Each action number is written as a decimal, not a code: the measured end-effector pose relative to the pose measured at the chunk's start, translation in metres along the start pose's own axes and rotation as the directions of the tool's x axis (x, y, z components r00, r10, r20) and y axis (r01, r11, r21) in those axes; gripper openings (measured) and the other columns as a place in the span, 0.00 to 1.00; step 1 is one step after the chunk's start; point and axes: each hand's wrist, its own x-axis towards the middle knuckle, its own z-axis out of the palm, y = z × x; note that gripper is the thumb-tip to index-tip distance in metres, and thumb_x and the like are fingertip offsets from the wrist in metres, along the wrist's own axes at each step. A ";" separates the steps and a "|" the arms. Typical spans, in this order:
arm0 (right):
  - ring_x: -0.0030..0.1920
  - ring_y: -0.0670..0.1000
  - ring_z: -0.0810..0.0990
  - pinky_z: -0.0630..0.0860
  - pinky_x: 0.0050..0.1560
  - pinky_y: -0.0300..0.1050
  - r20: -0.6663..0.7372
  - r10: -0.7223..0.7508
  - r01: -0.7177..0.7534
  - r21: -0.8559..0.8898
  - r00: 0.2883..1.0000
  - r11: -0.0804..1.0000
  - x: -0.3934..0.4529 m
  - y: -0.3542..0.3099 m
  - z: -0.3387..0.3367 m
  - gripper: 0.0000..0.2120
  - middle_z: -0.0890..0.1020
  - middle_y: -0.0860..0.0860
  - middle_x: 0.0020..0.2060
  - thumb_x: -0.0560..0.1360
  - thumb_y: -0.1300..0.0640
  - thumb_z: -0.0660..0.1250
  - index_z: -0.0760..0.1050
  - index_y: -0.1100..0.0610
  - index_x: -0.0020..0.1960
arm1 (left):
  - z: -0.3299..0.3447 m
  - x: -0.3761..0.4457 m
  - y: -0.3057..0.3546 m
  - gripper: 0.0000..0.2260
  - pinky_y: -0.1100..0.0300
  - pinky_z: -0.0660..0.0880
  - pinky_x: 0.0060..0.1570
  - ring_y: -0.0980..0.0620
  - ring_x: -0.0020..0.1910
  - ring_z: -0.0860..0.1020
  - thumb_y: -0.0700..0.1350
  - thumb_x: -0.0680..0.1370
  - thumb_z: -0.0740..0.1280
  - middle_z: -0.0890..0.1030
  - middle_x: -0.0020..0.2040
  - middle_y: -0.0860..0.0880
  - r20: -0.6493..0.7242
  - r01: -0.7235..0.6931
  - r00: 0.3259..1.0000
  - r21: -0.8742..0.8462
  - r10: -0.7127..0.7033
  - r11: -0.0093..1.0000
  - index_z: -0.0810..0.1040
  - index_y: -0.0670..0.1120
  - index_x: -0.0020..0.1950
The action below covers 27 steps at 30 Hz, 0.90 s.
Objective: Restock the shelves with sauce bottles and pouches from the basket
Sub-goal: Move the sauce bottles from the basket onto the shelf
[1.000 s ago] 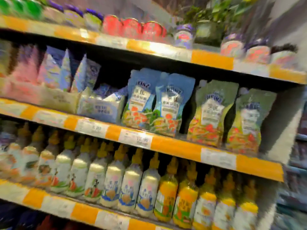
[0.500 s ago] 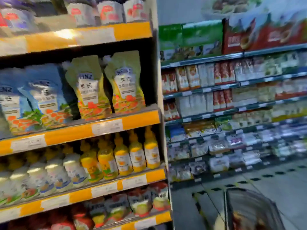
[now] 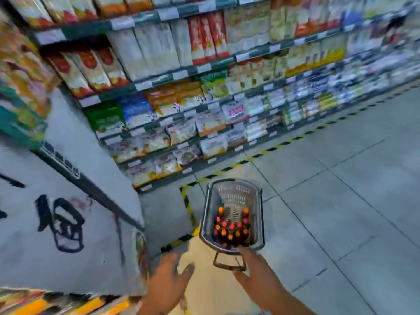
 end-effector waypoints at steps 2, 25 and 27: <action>0.72 0.49 0.70 0.70 0.69 0.43 0.007 0.061 -0.061 -0.005 0.998 0.998 0.029 0.014 -0.016 0.31 0.70 0.44 0.74 0.79 0.38 0.63 0.60 0.43 0.79 | 0.016 0.037 0.016 0.18 0.49 0.73 0.69 0.48 0.68 0.77 0.54 0.81 0.69 0.77 0.70 0.53 0.092 0.034 0.995 0.055 -0.039 0.998 0.76 0.60 0.71; 0.60 0.59 0.80 0.79 0.60 0.57 0.142 0.460 -0.458 -0.045 0.877 0.888 0.501 0.238 0.057 0.19 0.79 0.54 0.61 0.79 0.47 0.65 0.72 0.51 0.68 | 0.281 0.600 -0.088 0.17 0.56 0.73 0.44 0.38 0.54 0.81 0.45 0.79 0.68 0.80 0.57 0.40 0.486 -0.019 0.853 0.389 -0.188 0.921 0.77 0.46 0.67; 0.59 0.62 0.80 0.79 0.59 0.56 0.128 0.484 -0.478 -0.075 0.865 0.875 0.529 0.266 0.082 0.20 0.79 0.57 0.61 0.79 0.47 0.65 0.71 0.52 0.69 | 0.313 0.624 -0.112 0.22 0.56 0.70 0.46 0.37 0.59 0.79 0.45 0.78 0.68 0.77 0.63 0.38 0.466 -0.023 0.863 0.421 -0.194 0.907 0.73 0.47 0.72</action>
